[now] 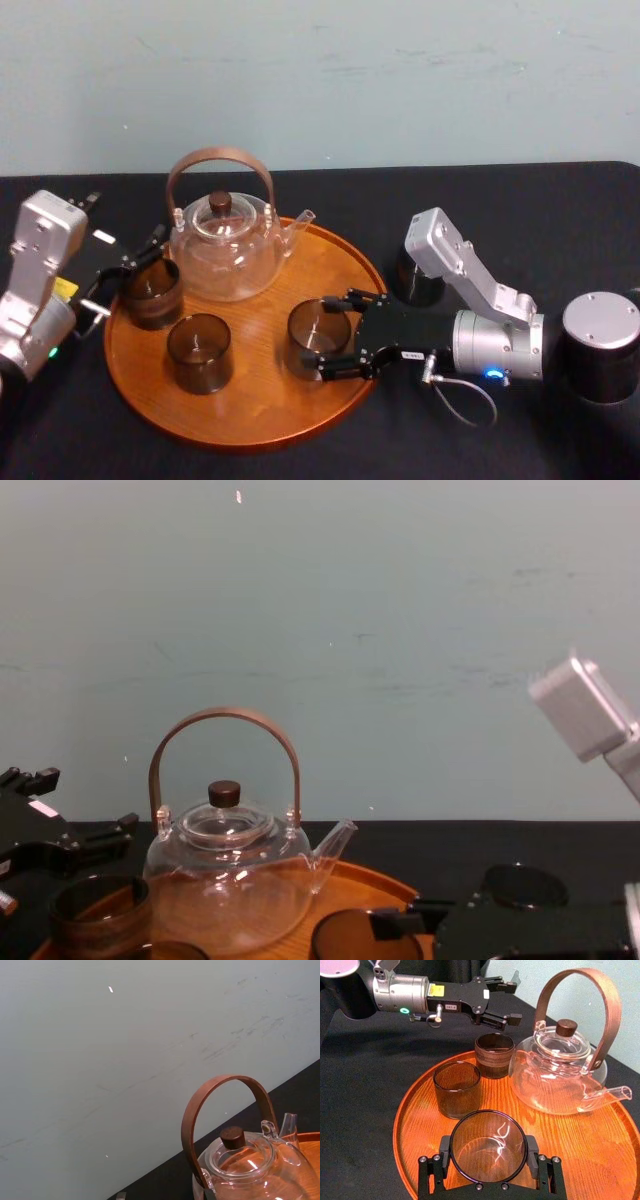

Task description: Pick up the glass from the table and place it on the tray.

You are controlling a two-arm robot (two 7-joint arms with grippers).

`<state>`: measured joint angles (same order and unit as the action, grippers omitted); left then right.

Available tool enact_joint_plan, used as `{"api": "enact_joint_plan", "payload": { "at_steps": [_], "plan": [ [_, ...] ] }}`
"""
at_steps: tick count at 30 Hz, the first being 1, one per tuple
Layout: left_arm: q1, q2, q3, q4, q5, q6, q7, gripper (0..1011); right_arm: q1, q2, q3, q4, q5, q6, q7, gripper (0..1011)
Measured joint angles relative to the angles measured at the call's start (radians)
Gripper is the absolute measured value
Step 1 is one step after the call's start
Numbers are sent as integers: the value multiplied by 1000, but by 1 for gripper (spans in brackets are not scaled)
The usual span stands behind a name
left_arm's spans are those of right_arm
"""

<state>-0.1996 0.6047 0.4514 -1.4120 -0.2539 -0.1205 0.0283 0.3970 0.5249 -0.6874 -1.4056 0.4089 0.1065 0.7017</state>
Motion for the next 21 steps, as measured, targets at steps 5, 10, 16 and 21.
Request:
{"api": "enact_joint_plan", "payload": {
  "at_steps": [5, 10, 16, 21],
  "plan": [
    [0, 0, 0, 0, 0, 0, 0, 1001, 0, -10, -3, 16, -7, -5, 1, 903],
    [0, 0, 0, 0, 0, 0, 0, 1001, -1, -19, -7, 31, -18, -7, 1, 902],
    [0, 0, 0, 0, 0, 0, 0, 1001, -1, -26, -8, 45, -26, -7, 0, 902],
    [0, 0, 0, 0, 0, 0, 0, 1001, -1, -32, -8, 54, -30, -4, 0, 902]
  ]
}}
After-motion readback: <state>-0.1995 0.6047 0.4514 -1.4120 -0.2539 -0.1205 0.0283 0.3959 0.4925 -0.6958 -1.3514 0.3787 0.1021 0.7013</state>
